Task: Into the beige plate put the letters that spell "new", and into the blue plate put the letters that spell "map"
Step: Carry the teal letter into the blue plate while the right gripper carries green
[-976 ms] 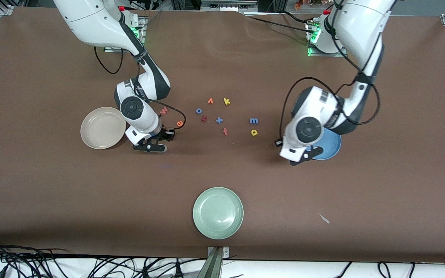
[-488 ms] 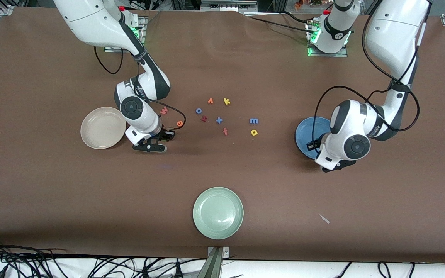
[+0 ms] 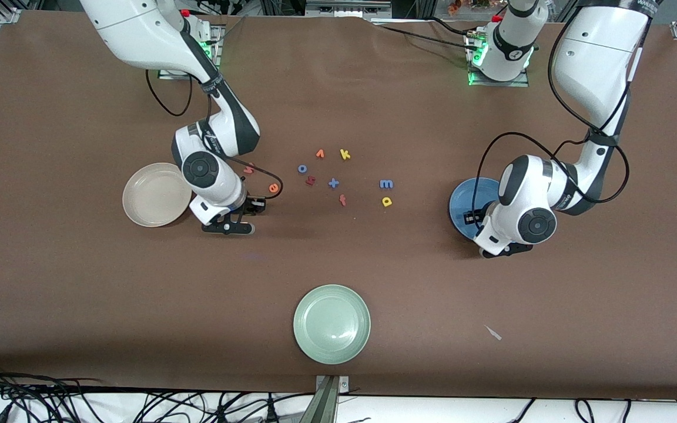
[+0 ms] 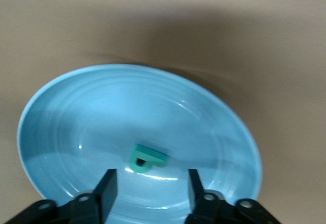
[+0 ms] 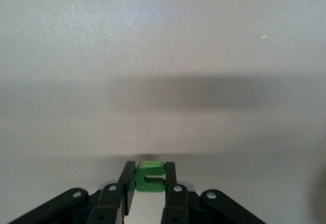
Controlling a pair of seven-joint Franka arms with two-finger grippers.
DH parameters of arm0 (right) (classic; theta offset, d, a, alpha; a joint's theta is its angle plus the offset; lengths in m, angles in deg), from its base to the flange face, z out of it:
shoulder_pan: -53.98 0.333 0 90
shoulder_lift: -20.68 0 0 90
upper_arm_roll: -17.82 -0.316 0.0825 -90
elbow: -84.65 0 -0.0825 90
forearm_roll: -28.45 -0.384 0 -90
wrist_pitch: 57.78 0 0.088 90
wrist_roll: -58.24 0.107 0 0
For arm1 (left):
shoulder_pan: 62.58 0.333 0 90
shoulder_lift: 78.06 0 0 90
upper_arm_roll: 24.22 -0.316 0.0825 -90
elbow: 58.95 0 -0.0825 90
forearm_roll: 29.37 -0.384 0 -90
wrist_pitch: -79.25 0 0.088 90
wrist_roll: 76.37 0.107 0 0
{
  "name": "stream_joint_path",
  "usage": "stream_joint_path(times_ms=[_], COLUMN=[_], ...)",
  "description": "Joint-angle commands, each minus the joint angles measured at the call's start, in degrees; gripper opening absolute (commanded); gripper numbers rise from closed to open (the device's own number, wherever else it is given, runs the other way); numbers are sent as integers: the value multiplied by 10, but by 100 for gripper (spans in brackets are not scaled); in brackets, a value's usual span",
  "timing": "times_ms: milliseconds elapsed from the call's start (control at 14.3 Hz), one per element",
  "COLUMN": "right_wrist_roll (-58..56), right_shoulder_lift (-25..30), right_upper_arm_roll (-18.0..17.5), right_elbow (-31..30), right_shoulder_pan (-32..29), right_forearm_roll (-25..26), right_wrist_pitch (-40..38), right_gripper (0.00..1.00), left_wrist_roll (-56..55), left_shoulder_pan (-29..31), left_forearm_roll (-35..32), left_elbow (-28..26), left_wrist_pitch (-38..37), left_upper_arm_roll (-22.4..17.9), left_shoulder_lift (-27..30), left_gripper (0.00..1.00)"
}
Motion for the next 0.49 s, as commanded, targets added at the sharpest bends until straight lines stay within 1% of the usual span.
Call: stream_joint_path(times_ms=[0,209,279,418], right_wrist_roll=[-79,-160,-194,-258], right_shoulder_lift=[48,97,117,143], right_upper_arm_roll=[27,64,82,118], right_elbow=[-22,-81,-109,-160], right_shoulder_pan=[-2,-2,-1,-2], right_forearm_roll=[-2,0,0,0], right_wrist_pitch=[-43,-34,-24,12], right_gripper=[20,20,20,20], left_wrist_roll=[-28,-113,-141,-183], left_shoulder_pan=[-7,-11,-16,-45], left_forearm_roll=[-6,-6,-7,-5], left_elbow=[2,19,26,32], left_wrist_pitch=[-16,-8,-1,46], left_upper_arm_roll=[36,99,115,121], left_shoulder_lift=[36,34,25,5], left_gripper=[100,100,100,100])
